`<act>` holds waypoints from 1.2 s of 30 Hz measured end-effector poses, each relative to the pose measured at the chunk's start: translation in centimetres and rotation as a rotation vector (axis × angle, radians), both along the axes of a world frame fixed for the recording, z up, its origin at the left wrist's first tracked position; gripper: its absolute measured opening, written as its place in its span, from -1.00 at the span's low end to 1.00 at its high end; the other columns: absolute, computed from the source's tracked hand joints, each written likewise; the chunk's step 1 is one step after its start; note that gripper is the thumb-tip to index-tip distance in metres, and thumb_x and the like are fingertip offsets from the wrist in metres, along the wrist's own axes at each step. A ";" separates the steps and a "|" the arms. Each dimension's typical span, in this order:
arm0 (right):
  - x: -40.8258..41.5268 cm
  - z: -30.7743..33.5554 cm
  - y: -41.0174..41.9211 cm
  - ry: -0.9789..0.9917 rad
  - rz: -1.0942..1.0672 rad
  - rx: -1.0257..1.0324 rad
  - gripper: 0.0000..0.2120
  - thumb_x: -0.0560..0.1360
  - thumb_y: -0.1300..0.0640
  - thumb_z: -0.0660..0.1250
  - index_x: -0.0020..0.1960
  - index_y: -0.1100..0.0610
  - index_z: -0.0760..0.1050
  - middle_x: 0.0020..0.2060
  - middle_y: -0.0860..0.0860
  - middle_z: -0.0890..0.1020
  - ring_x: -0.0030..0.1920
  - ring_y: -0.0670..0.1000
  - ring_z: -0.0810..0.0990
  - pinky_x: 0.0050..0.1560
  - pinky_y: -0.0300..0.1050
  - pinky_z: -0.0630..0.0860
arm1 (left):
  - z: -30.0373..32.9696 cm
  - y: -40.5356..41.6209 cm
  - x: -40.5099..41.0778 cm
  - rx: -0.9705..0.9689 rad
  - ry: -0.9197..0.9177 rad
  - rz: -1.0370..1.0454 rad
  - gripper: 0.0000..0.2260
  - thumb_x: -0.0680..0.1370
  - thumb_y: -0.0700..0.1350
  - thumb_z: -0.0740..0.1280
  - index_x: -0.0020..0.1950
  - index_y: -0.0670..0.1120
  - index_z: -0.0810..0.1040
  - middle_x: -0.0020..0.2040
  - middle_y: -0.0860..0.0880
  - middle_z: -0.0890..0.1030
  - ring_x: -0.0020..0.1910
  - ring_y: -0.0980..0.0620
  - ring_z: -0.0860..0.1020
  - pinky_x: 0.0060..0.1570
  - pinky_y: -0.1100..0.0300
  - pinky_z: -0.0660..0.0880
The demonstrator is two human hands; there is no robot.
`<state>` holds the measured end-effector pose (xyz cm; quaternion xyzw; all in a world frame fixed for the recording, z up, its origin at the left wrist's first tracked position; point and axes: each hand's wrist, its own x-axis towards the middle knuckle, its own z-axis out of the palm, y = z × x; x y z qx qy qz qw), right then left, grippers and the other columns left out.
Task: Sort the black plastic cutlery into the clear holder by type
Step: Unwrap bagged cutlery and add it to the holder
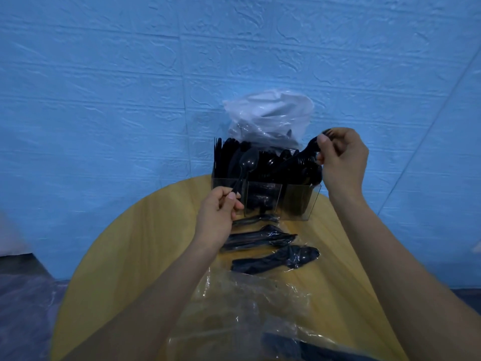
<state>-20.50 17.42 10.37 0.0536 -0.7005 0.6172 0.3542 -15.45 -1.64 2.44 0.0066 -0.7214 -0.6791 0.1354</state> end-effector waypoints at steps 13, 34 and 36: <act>-2.4 -4.4 -3.9 0.005 -0.093 0.655 -0.87 0.49 0.27 0.37 0.02 0.28 0.58 -0.08 0.08 0.48 -0.06 0.06 0.49 -0.04 -0.12 0.45 | 0.3 0.3 0.6 0.021 0.021 -0.038 -0.86 0.63 -0.21 0.15 -0.04 -0.14 0.49 -0.28 0.00 0.53 -0.46 0.30 0.44 -0.43 0.45 0.35; 1.6 -0.5 5.3 0.076 0.023 0.143 -0.85 0.51 0.27 0.32 0.01 0.09 0.43 -0.30 -0.04 0.55 -0.34 -0.14 0.49 -0.25 -0.24 0.48 | 0.5 6.6 -2.6 -0.850 0.316 -0.061 -0.68 0.57 -0.20 0.26 0.34 -0.08 0.43 0.25 0.02 0.41 0.19 0.08 0.42 0.21 0.24 0.36; 1.1 -1.2 5.1 0.083 0.017 0.191 -0.84 0.51 0.25 0.33 0.02 0.05 0.43 -0.28 -0.09 0.54 -0.29 -0.11 0.51 -0.21 -0.16 0.49 | 0.5 6.9 -3.4 -1.016 0.359 -0.068 -0.62 0.56 -0.20 0.27 0.39 -0.07 0.38 0.28 0.01 0.40 0.23 0.05 0.40 0.27 0.15 0.35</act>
